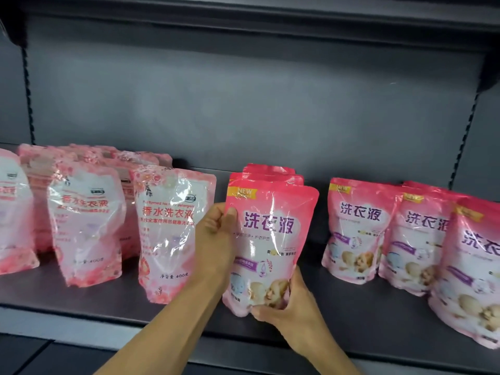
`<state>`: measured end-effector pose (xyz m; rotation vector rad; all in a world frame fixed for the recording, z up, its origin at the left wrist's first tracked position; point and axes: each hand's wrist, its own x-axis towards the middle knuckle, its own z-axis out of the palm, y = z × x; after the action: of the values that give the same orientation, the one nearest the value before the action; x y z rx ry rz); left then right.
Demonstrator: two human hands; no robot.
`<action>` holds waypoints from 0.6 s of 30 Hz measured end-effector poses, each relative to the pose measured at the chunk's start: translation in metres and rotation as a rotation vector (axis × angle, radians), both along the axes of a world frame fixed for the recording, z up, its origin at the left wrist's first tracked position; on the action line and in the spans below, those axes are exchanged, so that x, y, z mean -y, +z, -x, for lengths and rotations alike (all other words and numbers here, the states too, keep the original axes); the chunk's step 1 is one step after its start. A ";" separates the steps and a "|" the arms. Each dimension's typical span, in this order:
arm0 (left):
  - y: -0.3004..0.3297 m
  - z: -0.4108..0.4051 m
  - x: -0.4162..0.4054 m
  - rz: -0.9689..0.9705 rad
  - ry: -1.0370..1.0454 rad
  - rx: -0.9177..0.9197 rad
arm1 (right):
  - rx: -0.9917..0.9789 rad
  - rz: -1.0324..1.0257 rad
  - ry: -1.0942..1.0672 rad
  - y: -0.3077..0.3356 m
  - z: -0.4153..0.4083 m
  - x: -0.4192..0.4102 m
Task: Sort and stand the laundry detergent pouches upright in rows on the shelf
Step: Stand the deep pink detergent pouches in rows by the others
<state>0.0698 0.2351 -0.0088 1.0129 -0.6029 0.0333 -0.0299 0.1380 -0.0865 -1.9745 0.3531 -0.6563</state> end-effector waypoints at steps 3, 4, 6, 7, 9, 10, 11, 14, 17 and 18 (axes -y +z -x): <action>0.000 0.000 -0.002 -0.010 -0.004 0.033 | -0.010 0.011 -0.019 -0.003 -0.001 0.001; -0.001 0.000 -0.004 -0.024 0.002 0.060 | -0.013 0.013 -0.020 -0.003 -0.001 0.001; -0.003 0.002 -0.010 -0.055 -0.011 0.107 | -0.017 0.029 -0.025 -0.004 0.000 0.001; -0.006 0.004 -0.014 -0.071 -0.042 0.117 | -0.017 0.040 -0.029 -0.004 0.001 0.001; -0.019 0.010 -0.023 -0.142 -0.119 0.106 | -0.018 0.052 -0.035 -0.004 0.004 0.002; -0.029 0.011 -0.028 -0.199 -0.139 0.108 | -0.023 0.055 -0.037 -0.004 0.005 0.002; -0.041 0.011 -0.032 -0.256 -0.152 0.122 | -0.027 0.060 -0.034 -0.004 0.008 0.002; -0.070 0.010 -0.040 -0.457 -0.153 0.210 | -0.026 0.092 -0.016 -0.003 0.015 0.002; -0.081 0.008 -0.041 -0.549 -0.147 0.254 | -0.037 0.152 -0.021 -0.002 0.019 -0.001; -0.083 0.007 -0.041 -0.556 -0.139 0.261 | -0.034 0.164 -0.029 -0.002 0.019 -0.002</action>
<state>0.0626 0.2759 -0.0916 1.5148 -0.9499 -0.1340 -0.0490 0.1396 -0.0889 -2.1420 0.3592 -0.6890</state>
